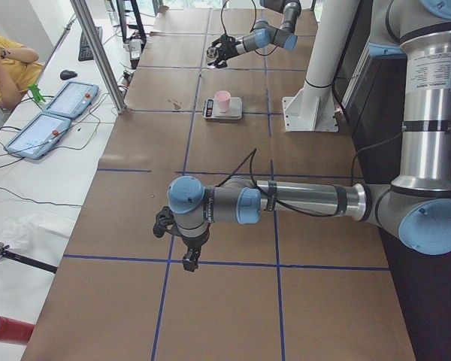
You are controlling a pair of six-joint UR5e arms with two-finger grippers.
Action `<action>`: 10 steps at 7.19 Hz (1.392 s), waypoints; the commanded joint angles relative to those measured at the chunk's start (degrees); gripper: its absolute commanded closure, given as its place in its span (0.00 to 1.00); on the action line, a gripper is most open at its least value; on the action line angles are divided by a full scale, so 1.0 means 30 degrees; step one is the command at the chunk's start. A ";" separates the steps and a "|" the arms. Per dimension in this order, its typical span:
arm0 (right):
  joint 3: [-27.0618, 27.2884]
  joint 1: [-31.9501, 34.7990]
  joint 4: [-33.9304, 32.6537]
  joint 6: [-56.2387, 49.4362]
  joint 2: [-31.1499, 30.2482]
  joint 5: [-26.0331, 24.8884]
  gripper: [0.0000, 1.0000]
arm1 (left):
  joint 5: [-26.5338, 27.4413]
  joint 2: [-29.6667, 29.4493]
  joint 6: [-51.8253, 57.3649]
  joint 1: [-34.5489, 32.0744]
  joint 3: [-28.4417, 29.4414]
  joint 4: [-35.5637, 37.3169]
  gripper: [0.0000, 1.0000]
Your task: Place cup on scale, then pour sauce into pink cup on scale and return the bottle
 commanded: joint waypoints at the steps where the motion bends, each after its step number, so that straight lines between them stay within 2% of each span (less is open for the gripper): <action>1: -0.0860 -0.0489 -0.1874 -0.0683 0.0919 -0.1068 1.00 | 0.0000 -0.0081 0.0003 0.0002 0.0107 -0.0043 0.00; 4: -0.1353 -0.0782 -0.4333 -0.3633 0.1822 -0.2411 1.00 | 0.0000 -0.0081 0.0003 0.0002 0.0136 -0.0013 0.00; 6: -0.3283 -0.0959 -0.4460 -0.4086 0.2939 -0.3352 1.00 | 0.0000 -0.0081 0.0003 0.0002 0.0136 -0.0013 0.00; 10: -0.3759 -0.1399 -0.4460 -0.7071 0.2942 -0.5517 1.00 | 0.0000 -0.0081 0.0003 0.0002 0.0195 -0.0043 0.00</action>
